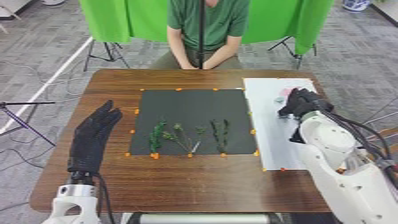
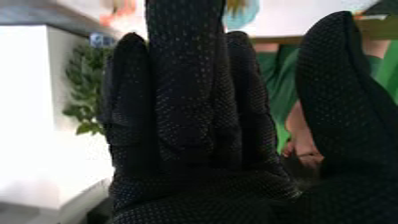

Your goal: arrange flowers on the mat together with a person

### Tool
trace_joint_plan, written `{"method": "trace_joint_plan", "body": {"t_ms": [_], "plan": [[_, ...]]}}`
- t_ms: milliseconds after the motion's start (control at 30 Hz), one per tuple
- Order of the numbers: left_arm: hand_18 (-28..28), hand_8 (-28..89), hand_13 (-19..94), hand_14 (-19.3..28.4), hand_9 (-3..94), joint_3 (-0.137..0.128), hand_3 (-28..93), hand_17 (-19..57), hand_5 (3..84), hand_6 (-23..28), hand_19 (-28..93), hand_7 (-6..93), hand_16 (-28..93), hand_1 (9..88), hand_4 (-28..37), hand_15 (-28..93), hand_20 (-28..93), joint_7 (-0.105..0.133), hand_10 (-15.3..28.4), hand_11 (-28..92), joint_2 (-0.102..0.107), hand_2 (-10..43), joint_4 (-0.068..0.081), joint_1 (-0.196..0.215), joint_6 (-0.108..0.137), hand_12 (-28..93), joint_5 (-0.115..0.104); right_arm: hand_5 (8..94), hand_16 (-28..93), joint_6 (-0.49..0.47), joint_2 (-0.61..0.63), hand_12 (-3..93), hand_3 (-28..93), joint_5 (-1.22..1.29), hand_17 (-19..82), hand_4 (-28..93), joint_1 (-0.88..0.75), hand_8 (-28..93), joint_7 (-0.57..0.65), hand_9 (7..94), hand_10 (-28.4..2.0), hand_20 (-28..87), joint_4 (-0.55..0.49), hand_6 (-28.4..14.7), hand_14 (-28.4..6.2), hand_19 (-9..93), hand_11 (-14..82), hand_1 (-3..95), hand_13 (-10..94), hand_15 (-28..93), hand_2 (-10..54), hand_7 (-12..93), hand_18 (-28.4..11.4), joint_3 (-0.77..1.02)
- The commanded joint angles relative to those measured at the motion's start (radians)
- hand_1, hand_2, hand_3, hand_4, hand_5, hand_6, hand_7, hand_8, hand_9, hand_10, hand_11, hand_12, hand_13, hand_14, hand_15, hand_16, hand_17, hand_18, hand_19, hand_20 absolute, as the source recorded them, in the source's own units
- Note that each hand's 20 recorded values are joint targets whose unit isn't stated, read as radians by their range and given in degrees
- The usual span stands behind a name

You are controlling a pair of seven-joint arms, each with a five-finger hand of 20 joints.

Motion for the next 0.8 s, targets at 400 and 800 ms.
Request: {"method": "trace_joint_plan", "body": {"t_ms": [400, 800], "plan": [[9.5, -6, 32, 14.2, 43.2, -0.007, 67, 5.8, 43.7, 2.9, 1, 7.1, 0, 22.9, -24.7, 9, 16, -0.017, 12.5, 11, -0.004, -3.8, 0.006, 0.004, -0.010, 12, -0.001, 66.4, 15, 0.123, -0.043, 16.3, 65, -0.045, 64, -28, -0.051, -11, -0.011, 88.2, -9.9, 24, 0.094, 3.0, 0.9, 83, 13.8, 48.0, 94, 48, -9.5, 14, -9.8, -0.055], [8.8, -6, 32, 14.2, 43.2, -0.056, 67, 6.2, 43.8, 3.1, 2, 7.2, 0, 22.9, -24.7, 9, 16, -0.008, 12.5, 11, 0.013, -3.9, 0.011, 0.033, 0.028, 12, 0.003, 87.8, 14, 0.285, -0.029, 25.5, -28, -0.032, 67, 33, -0.053, 6, -0.014, 93.7, -7.5, 24, 0.033, 3.0, 2.4, 92, 16.3, 93.7, 94, 61, -9.5, 16, -10.8, -0.043]]}}
